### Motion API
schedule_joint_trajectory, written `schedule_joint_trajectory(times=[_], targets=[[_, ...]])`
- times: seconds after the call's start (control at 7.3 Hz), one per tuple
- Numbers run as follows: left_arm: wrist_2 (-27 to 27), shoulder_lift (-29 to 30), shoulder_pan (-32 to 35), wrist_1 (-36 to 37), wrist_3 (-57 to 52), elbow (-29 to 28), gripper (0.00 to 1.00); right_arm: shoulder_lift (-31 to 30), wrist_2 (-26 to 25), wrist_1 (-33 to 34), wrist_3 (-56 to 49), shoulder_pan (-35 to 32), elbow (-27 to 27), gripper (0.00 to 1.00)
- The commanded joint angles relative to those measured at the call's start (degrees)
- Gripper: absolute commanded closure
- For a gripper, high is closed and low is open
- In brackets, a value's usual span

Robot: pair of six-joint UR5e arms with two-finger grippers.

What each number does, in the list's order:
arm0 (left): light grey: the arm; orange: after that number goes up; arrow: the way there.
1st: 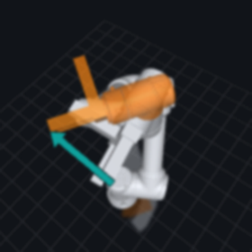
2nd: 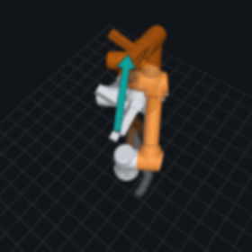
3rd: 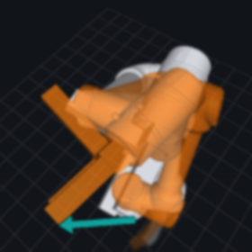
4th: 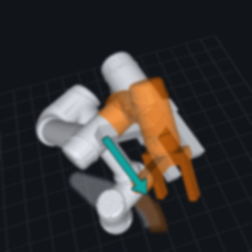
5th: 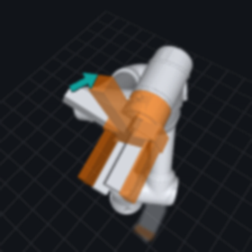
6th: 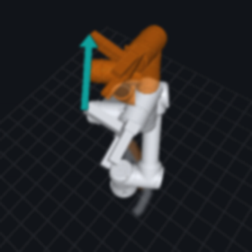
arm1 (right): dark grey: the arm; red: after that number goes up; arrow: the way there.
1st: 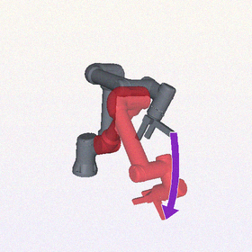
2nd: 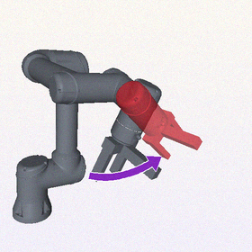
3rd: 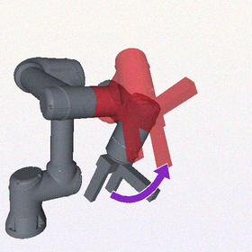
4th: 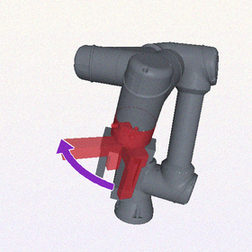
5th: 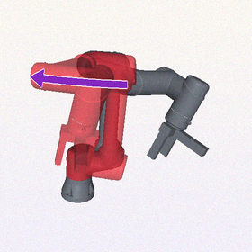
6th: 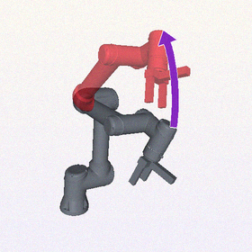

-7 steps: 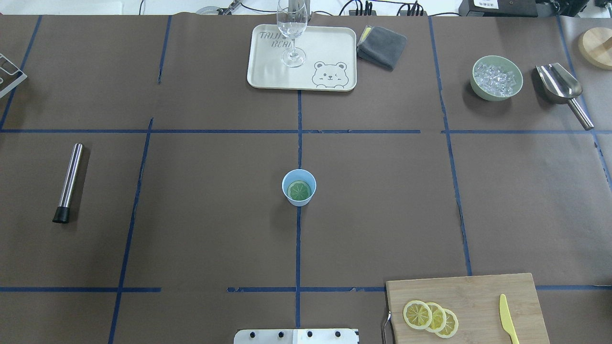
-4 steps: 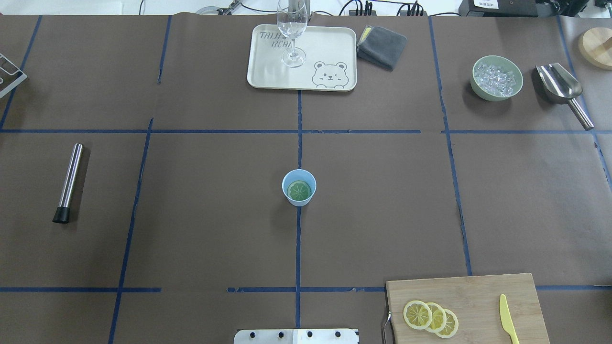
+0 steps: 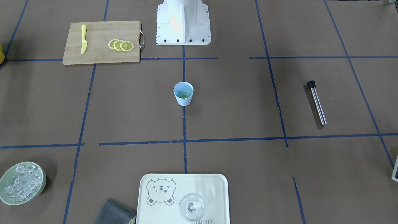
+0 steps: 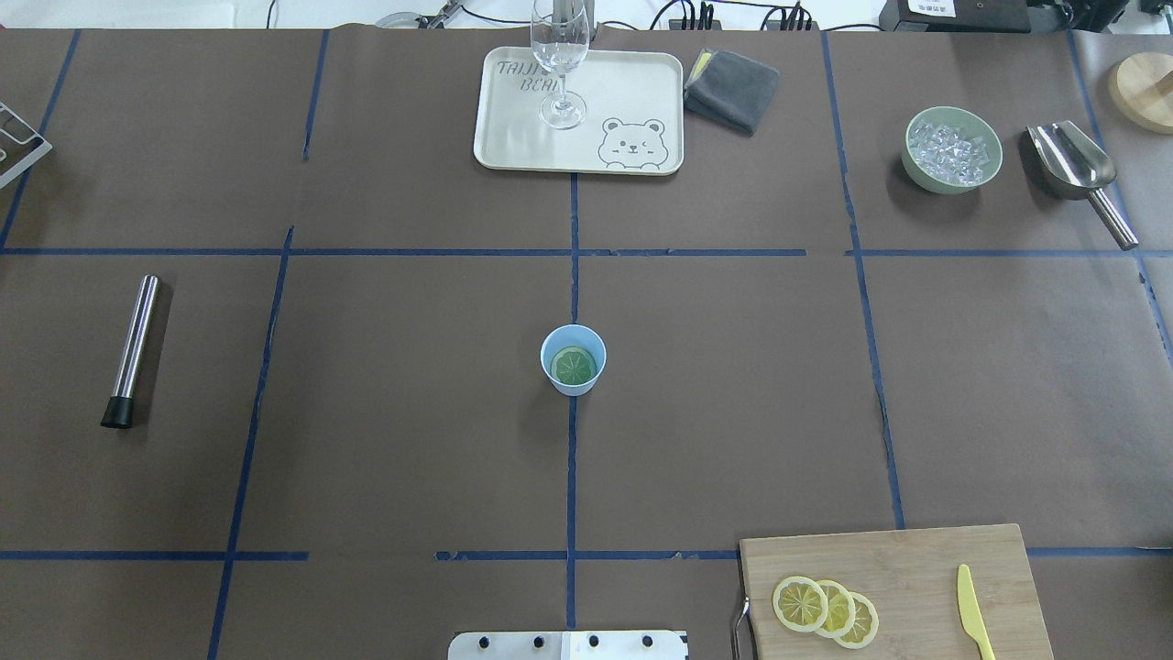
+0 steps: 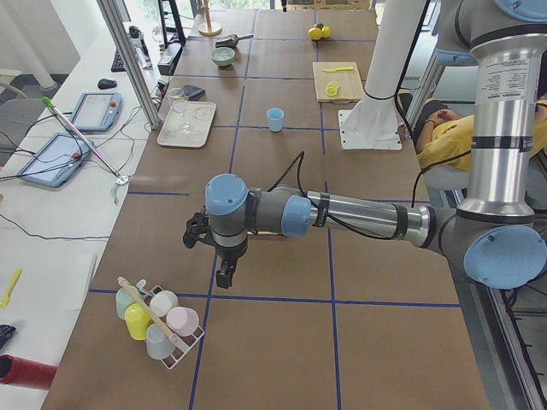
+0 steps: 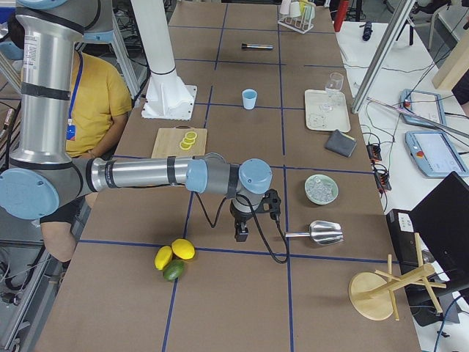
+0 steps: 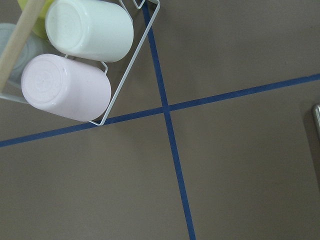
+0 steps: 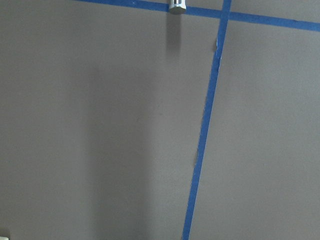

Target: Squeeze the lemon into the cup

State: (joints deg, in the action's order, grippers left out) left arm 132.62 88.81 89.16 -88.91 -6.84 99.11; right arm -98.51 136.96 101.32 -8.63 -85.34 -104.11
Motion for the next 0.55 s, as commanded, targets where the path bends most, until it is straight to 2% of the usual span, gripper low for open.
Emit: schedule_joint_trajectory(times=[0.0, 0.27, 0.41], targets=[[0.1, -0.48, -0.04, -0.3, -0.89, -1.89, 0.0, 1.12, 0.06, 0.02, 0.28, 0.09, 0.57, 0.0], [0.01, 0.22, -0.04, -1.88, -0.9, -0.16, 0.0, 1.74, 0.15, -0.07, 0.46, 0.0, 2.33, 0.0], [-0.08, 2.66, -0.12, -0.58, -0.81, 0.11, 0.0, 1.57, 1.11, 0.02, 0.63, -0.7, 1.38, 0.0]])
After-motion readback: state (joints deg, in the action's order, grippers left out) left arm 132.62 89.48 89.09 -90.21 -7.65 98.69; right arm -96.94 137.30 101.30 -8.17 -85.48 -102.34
